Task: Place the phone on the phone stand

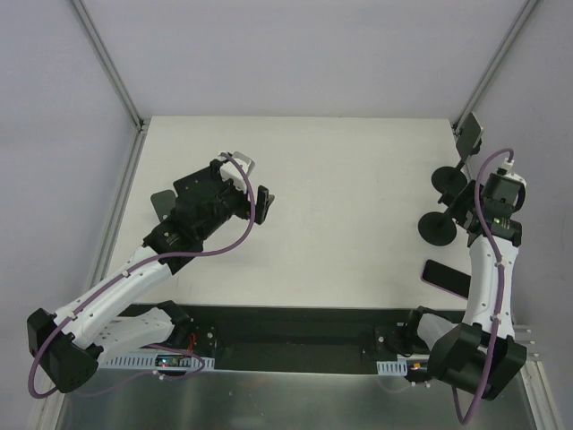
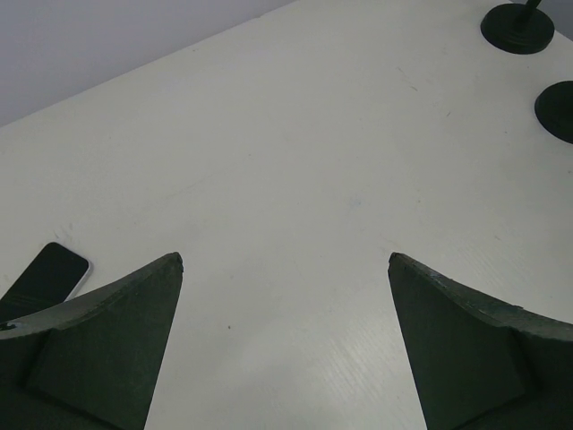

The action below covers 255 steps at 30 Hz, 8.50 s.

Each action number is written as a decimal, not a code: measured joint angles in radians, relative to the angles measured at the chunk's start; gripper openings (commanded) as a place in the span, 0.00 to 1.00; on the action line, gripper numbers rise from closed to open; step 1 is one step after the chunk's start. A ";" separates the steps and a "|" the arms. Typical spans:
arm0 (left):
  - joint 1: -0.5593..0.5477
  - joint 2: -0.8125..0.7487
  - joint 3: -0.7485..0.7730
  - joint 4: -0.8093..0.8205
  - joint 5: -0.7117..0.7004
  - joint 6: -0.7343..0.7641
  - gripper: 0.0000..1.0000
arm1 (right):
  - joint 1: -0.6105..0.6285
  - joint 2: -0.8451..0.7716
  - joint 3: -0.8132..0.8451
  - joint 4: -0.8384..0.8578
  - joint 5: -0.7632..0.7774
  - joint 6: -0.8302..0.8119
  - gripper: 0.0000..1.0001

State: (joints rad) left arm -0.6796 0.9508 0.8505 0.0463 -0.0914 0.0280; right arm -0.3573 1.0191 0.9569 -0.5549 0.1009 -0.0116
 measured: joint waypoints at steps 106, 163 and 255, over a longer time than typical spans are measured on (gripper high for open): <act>0.000 -0.034 0.015 -0.038 -0.024 -0.014 0.91 | -0.092 -0.402 -0.416 -0.291 0.268 0.784 0.96; 0.001 -0.022 0.019 -0.045 0.004 -0.044 0.91 | -0.071 0.422 -0.145 0.049 -0.117 0.516 0.96; 0.001 -0.071 0.019 -0.045 0.013 -0.089 0.99 | -0.046 0.608 0.002 0.145 0.053 0.585 0.96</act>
State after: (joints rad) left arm -0.6788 0.8799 0.8696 0.0017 -0.0780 -0.0605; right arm -0.4030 1.6272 0.9585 -0.4099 0.1535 0.5735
